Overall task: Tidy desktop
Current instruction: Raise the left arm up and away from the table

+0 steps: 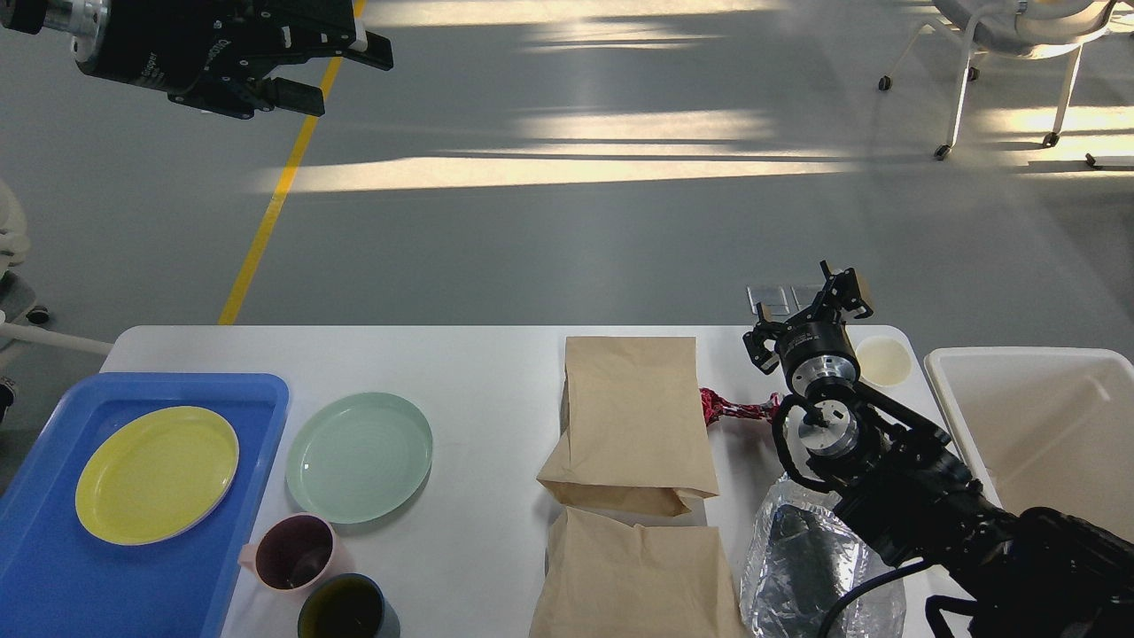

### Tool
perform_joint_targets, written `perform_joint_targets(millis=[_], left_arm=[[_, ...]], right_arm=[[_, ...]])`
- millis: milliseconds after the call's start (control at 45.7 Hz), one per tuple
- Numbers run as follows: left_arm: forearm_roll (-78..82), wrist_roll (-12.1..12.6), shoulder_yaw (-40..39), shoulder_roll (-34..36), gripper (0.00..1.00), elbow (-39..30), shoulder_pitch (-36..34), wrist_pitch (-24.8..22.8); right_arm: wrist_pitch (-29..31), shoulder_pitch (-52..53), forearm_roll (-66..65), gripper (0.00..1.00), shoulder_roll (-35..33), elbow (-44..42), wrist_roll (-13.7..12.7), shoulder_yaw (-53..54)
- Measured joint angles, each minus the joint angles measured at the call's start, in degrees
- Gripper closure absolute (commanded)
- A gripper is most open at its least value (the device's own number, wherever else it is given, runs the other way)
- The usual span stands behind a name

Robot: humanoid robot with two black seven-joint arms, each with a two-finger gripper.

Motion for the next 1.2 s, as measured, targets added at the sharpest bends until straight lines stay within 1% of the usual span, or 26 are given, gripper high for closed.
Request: perform_joint_targets(millis=[22, 44, 153, 350, 590, 809, 984, 1050, 1203], left_arm=[[0.2, 0.0, 0.8, -0.4, 0.03, -0.7, -1.0, 0.0], [0.4, 0.0, 2.9, -1.4, 0.03, -2.4, -3.5, 0.0], [0.5, 0.0, 8.3, -5.1, 0.03, -6.3, -9.1, 0.0], [0.6, -0.1, 13.8, -11.2, 0.03, -10.2, -15.4, -1.6], [0.6, -0.1, 14.7, -14.7, 0.03, -10.7, -17.9, -6.7], [0.6, -0.2, 14.8, -16.1, 0.03, -10.7, -21.0, -9.6], [0.6, -0.1, 14.9, -16.4, 0.03, -10.6, -25.5, -18.1], [0.6, 0.0, 14.8, -16.7, 0.03, -10.6, -27.7, -19.1], [0.6, 0.4, 15.0, -17.3, 0.03, -10.6, -31.2, -19.5]], right_arm=[[0.0, 0.0, 0.0, 0.00, 0.0, 0.0, 0.0, 0.0], [0.0, 0.0, 0.0, 0.00, 0.0, 0.0, 0.0, 0.0], [0.0, 0.0, 0.0, 0.00, 0.0, 0.0, 0.0, 0.0], [0.0, 0.0, 0.0, 0.00, 0.0, 0.0, 0.0, 0.0], [0.0, 0.0, 0.0, 0.00, 0.0, 0.0, 0.0, 0.0], [0.0, 0.0, 0.0, 0.00, 0.0, 0.0, 0.0, 0.0], [0.0, 0.0, 0.0, 0.00, 0.0, 0.0, 0.0, 0.0], [0.0, 0.0, 0.0, 0.00, 0.0, 0.0, 0.0, 0.0], [0.0, 0.0, 0.0, 0.00, 0.0, 0.0, 0.0, 0.0]])
